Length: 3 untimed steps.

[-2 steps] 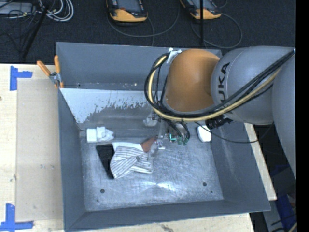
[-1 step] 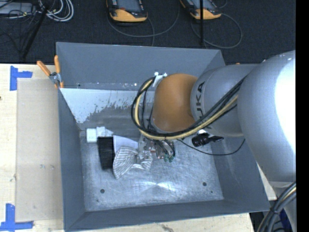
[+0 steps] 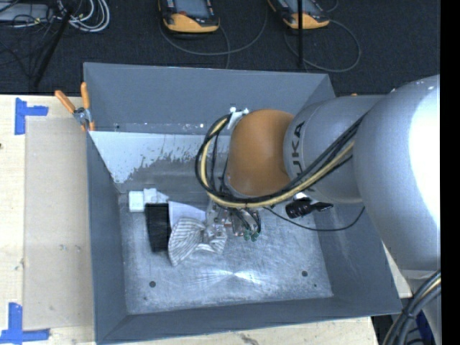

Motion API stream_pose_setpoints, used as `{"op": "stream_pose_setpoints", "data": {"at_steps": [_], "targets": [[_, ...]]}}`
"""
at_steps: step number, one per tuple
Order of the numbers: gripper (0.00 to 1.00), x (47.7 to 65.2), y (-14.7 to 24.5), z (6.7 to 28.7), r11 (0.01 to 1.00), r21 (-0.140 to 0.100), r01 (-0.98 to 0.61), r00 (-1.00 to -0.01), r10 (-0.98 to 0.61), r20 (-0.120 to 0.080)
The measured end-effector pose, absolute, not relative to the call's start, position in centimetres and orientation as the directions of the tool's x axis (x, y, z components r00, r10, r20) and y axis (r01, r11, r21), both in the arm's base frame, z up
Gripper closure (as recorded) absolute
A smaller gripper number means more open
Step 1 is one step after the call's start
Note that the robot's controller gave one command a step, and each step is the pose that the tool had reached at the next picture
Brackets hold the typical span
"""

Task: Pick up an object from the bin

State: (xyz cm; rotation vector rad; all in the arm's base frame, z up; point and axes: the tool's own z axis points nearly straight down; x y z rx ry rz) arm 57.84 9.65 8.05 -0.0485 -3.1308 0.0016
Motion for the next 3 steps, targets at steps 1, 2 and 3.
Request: {"op": "stream_pose_setpoints", "data": {"at_steps": [1, 2, 3], "targets": [[1.0, 57.8, 9.3, 19.2, 1.0, 0.0, 0.017, -1.0, 0.017, 0.0], [1.0, 57.8, 9.3, 19.2, 1.0, 0.0, 0.017, -1.0, 0.017, 0.0], [1.0, 58.2, 9.5, 23.9, 1.0, 0.0, 0.016, -1.0, 0.016, 0.006]]}}
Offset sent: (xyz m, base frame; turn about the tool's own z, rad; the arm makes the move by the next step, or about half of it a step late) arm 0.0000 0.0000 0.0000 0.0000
